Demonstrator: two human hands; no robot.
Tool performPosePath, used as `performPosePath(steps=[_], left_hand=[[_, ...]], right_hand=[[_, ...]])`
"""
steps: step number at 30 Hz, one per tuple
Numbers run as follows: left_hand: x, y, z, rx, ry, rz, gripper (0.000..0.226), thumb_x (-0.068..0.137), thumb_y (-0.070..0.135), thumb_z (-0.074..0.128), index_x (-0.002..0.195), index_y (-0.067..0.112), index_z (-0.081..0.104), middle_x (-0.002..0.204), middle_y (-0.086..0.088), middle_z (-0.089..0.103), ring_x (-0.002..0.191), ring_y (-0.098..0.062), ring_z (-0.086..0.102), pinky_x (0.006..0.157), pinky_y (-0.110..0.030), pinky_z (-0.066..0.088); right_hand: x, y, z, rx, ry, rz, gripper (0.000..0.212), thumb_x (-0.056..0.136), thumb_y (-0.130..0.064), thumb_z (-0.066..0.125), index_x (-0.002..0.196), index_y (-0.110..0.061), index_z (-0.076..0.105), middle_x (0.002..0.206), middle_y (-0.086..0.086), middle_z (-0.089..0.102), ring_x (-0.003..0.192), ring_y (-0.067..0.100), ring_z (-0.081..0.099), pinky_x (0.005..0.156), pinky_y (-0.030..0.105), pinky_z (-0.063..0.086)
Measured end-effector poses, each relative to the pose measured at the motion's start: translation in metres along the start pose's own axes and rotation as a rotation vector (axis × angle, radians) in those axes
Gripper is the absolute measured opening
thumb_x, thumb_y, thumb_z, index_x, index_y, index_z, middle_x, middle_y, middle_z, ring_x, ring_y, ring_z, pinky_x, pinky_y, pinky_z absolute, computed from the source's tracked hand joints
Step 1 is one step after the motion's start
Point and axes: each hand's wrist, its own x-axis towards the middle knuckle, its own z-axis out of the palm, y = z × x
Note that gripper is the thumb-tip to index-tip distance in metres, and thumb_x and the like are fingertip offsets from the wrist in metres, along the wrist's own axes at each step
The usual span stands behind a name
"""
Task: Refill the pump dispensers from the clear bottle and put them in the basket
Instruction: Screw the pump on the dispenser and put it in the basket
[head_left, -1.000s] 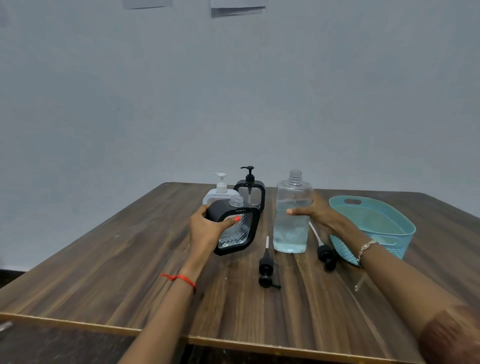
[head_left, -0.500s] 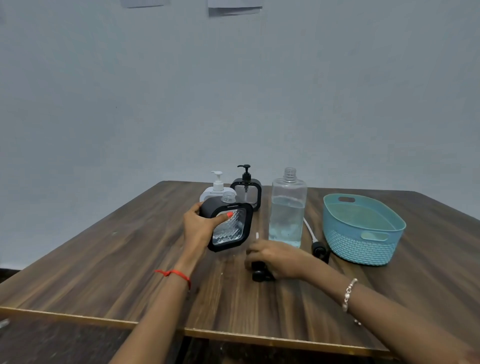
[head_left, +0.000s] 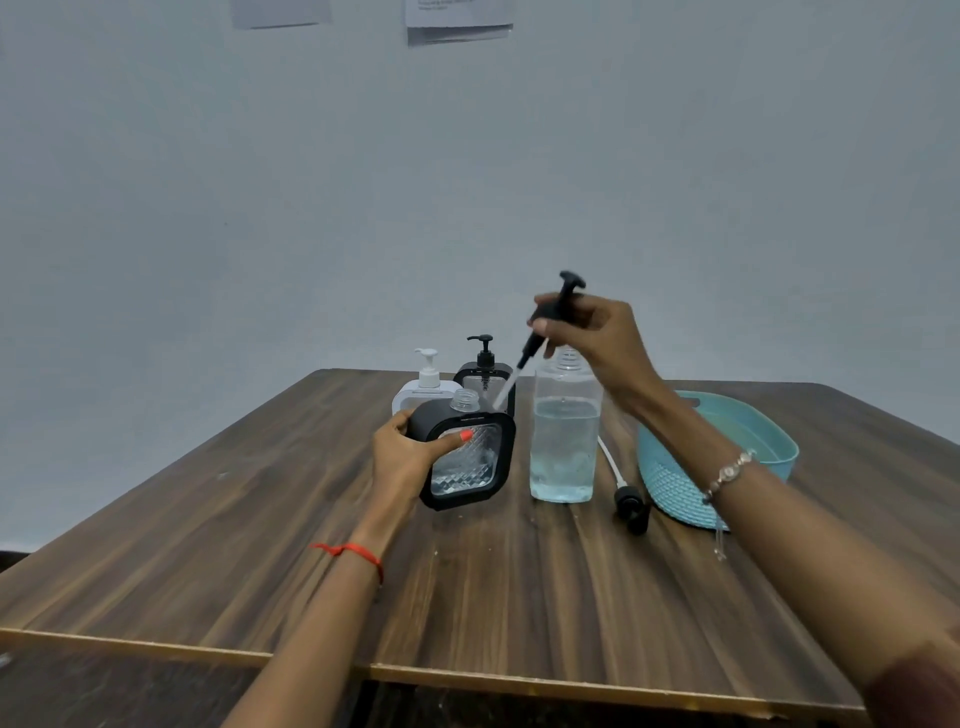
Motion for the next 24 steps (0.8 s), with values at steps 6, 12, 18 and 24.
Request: performPosePath(steps=[6,12,18,24], left_hand=[[-0.001,0.004,0.011,-0.02,-0.07,0.006,0.043,0.058,0.0,0.085,0.093,0.012,0.065,0.092,-0.008,0.071,0.081,-0.023,0.069,0.071,-0.032,0.057],[0.001,0.013,0.018,-0.058,-0.118,0.021,0.043,0.057,0.001,0.085,0.094,0.012,0.066,0.096,-0.011,0.072,0.086,-0.026,0.07,0.078,-0.038,0.057],[0.001,0.021,0.022,-0.122,-0.155,0.021,0.05,0.059,0.0,0.083,0.105,-0.001,0.065,0.1,-0.016,0.072,0.089,-0.03,0.07,0.08,-0.038,0.056],[0.003,0.026,0.026,-0.162,-0.178,0.018,0.044,0.063,-0.004,0.079,0.105,-0.003,0.065,0.092,-0.014,0.071,0.081,-0.028,0.069,0.072,-0.033,0.057]], right_hand=[[0.027,-0.021,0.004,-0.013,-0.009,-0.039,0.014,0.08,0.002,0.067,0.094,0.0,0.066,0.079,0.008,0.067,0.057,0.015,0.059,0.06,0.022,0.051],[0.027,-0.022,0.012,-0.138,-0.114,-0.01,0.012,0.079,0.0,0.068,0.091,0.001,0.066,0.075,0.007,0.065,0.049,0.005,0.055,0.058,0.02,0.048],[0.013,-0.007,0.022,-0.269,-0.202,0.067,0.021,0.071,-0.014,0.079,0.09,-0.008,0.071,0.08,0.001,0.071,0.07,0.002,0.066,0.063,0.01,0.048],[0.003,0.005,0.03,-0.402,-0.174,0.096,0.031,0.066,-0.028,0.083,0.087,-0.009,0.071,0.082,0.003,0.071,0.074,0.009,0.066,0.059,0.007,0.046]])
